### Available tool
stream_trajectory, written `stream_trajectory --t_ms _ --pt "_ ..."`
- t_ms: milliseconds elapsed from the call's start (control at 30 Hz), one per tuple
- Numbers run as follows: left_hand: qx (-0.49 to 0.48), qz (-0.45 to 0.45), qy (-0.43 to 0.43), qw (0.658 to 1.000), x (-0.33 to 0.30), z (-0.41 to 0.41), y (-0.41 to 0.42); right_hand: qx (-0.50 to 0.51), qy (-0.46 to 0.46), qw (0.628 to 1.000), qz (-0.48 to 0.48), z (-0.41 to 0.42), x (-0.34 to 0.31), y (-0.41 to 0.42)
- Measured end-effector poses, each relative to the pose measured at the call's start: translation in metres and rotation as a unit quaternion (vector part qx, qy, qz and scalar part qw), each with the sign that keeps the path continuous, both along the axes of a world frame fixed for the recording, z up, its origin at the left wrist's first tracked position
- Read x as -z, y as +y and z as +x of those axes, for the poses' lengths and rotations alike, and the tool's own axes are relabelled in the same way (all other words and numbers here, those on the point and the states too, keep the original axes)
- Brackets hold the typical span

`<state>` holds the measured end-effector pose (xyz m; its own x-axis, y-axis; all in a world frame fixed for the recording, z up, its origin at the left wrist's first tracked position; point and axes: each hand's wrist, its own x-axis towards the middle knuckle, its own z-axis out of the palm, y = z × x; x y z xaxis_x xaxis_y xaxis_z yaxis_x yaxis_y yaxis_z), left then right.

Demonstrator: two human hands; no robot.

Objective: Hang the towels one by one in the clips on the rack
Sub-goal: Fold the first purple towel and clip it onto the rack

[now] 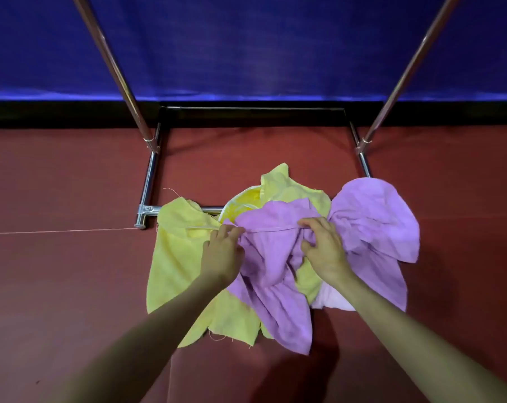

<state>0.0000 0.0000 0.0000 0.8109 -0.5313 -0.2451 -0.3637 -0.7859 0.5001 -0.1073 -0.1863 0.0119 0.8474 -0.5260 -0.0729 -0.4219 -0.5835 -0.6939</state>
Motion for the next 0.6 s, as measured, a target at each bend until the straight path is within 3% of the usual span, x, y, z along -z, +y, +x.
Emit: stream_trajectory --t_ms 133,333,600 --pt "0.042 0.074 -0.104 0.991 0.013 0.010 -0.005 0.018 0.064 0.994 -0.085 0.002 0.008 -0.007" --pt "0.020 0.080 -0.016 0.996 0.026 0.033 -0.018 -0.007 0.160 0.978 -0.132 0.016 0.017 -0.022" --pt "-0.006 0.036 -0.060 0.998 0.023 0.042 -0.005 0.056 0.055 0.993 -0.086 0.020 0.016 -0.028"
